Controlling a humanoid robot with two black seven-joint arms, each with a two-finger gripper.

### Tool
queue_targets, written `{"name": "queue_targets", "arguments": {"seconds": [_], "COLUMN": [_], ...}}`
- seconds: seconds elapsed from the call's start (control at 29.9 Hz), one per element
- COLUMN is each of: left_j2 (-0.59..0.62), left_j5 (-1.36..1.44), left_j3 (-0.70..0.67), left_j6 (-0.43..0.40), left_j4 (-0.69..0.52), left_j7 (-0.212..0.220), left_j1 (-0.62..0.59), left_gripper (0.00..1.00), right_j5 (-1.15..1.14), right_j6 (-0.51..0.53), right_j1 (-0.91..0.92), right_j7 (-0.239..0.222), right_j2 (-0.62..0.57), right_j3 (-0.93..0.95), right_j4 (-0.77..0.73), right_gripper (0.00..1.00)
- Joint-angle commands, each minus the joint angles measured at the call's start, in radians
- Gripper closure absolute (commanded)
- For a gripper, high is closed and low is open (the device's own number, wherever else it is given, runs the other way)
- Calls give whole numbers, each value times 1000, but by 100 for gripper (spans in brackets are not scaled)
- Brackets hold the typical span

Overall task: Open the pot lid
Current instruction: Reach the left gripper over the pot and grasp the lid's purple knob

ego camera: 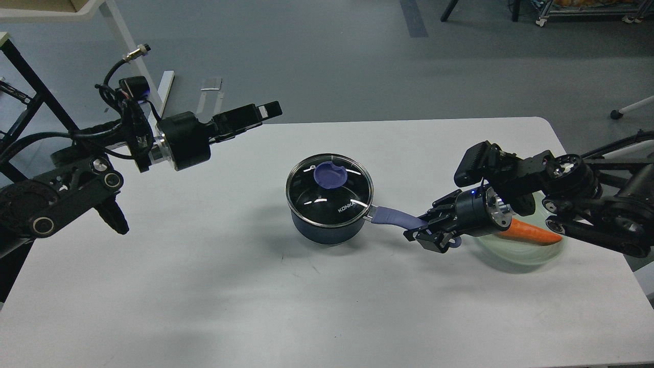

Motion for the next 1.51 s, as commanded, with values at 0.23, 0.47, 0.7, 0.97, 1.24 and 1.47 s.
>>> {"name": "queue_targets", "arguments": {"seconds": [0.23,0.47,0.7,0.97,1.24,1.47], "left_j2": [-192,-273,-293,-316,-324,-322], "left_j5": [735,821,810,804,794,781], "left_j3": [472,479,482,494,495,495], "left_j6": [351,380,379,377,371,379], "left_j4": [62,162,199,248,262,264], "left_j7": [0,0,0,0,0,0], "left_j1": [-301,-300,-286,-272,-250,-241], "left_gripper": [1,1,1,1,9,44], "right_j5": [3,3,3,3,3,3], "right_j6": [0,2,0,0,0,0], "right_j1": [23,24,24,24,24,24], "right_j7": [0,0,0,0,0,0], "right_j2": [12,15,17,23,28,28], "right_j3": [0,-1,-1,-1,-1,-1], "right_j4": [0,0,0,0,0,0], "right_gripper": [69,69,69,69,69,69]}}
